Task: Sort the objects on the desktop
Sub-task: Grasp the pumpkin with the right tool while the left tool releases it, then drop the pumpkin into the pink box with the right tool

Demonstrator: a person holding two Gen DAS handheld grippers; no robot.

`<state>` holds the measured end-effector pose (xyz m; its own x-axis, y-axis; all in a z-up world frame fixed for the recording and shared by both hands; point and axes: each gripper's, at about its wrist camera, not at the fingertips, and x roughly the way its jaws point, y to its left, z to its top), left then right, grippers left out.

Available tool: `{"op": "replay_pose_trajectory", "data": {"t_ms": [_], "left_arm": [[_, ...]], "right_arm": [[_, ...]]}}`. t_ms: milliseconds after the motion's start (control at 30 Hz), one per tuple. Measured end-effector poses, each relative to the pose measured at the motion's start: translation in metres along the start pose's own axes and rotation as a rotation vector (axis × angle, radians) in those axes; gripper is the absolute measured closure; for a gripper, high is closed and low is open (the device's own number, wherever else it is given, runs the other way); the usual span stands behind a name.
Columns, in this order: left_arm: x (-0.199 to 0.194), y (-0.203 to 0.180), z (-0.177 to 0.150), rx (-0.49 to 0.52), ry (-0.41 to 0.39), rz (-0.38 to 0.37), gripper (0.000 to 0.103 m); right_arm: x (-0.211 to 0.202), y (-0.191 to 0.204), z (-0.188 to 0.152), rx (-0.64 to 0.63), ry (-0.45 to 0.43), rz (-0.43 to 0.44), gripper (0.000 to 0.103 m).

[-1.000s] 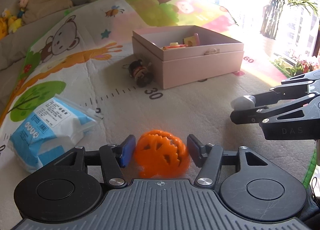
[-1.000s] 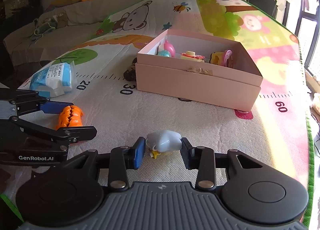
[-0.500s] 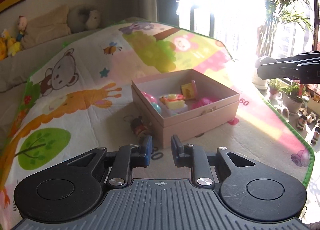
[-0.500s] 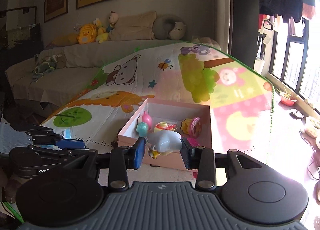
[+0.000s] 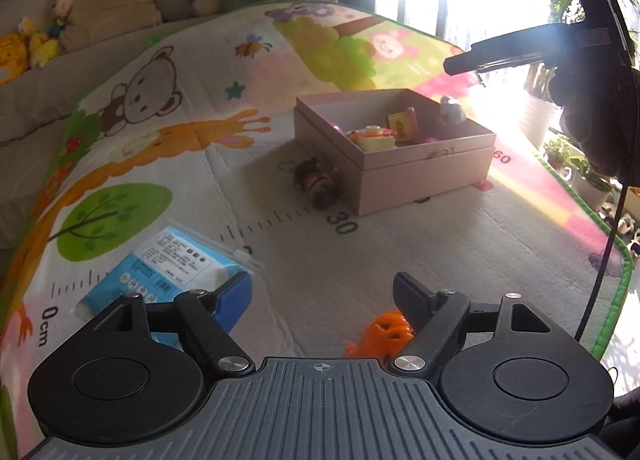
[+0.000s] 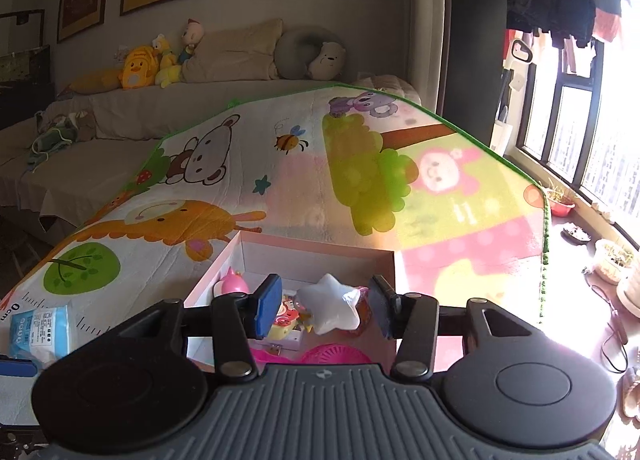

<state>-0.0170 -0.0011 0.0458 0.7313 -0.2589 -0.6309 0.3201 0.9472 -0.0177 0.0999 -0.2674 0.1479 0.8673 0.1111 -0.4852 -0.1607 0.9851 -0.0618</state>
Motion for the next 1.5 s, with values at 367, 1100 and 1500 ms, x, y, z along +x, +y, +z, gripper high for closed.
{"op": "replay_pose_trajectory", "data": {"t_ms": [367, 1100, 1500], "left_arm": [[-0.016, 0.001, -0.038, 0.062, 0.130, -0.079, 0.003], [-0.007, 0.001, -0.017, 0.046, 0.010, -0.057, 0.002], [0.000, 0.026, -0.008, 0.041, -0.032, 0.082, 0.001]], "right_arm": [[-0.047, 0.123, -0.086, -0.194, 0.214, 0.501, 0.026], [-0.006, 0.037, 0.010, -0.090, 0.134, 0.111, 0.045], [0.055, 0.013, 0.035, 0.052, 0.171, 0.093, 0.044]]}}
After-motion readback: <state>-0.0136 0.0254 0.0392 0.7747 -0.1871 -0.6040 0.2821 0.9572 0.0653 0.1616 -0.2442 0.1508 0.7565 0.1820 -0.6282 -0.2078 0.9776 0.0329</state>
